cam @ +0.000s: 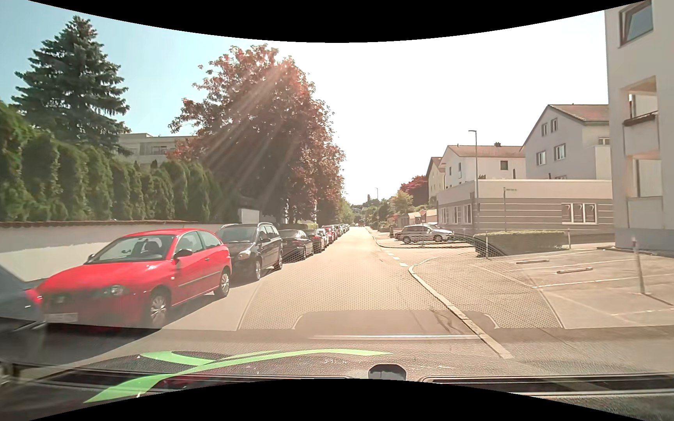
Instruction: Follow the waypoints while adhering to traffic rules and regulations
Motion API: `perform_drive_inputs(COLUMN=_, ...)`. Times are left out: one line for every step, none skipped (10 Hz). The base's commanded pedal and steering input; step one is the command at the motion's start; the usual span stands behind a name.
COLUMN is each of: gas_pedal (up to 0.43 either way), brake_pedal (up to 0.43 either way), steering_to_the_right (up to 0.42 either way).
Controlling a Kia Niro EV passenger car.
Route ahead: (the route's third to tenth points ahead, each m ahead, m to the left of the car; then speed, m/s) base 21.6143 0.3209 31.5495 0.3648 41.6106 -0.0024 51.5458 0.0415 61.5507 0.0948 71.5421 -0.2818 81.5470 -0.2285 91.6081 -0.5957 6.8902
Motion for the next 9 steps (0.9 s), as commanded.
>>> perform_drive_inputs(gas_pedal=0.150, brake_pedal=0.000, steering_to_the_right=-0.008)
perform_drive_inputs(gas_pedal=0.150, brake_pedal=0.000, steering_to_the_right=-0.007)
perform_drive_inputs(gas_pedal=0.150, brake_pedal=0.000, steering_to_the_right=-0.005)
perform_drive_inputs(gas_pedal=0.150, brake_pedal=0.000, steering_to_the_right=-0.004)
perform_drive_inputs(gas_pedal=0.150, brake_pedal=0.000, steering_to_the_right=-0.003)
perform_drive_inputs(gas_pedal=0.150, brake_pedal=0.000, steering_to_the_right=0.002)
perform_drive_inputs(gas_pedal=0.138, brake_pedal=0.000, steering_to_the_right=0.009)
perform_drive_inputs(gas_pedal=0.138, brake_pedal=0.000, steering_to_the_right=0.013)
perform_drive_inputs(gas_pedal=0.130, brake_pedal=0.000, steering_to_the_right=0.014)
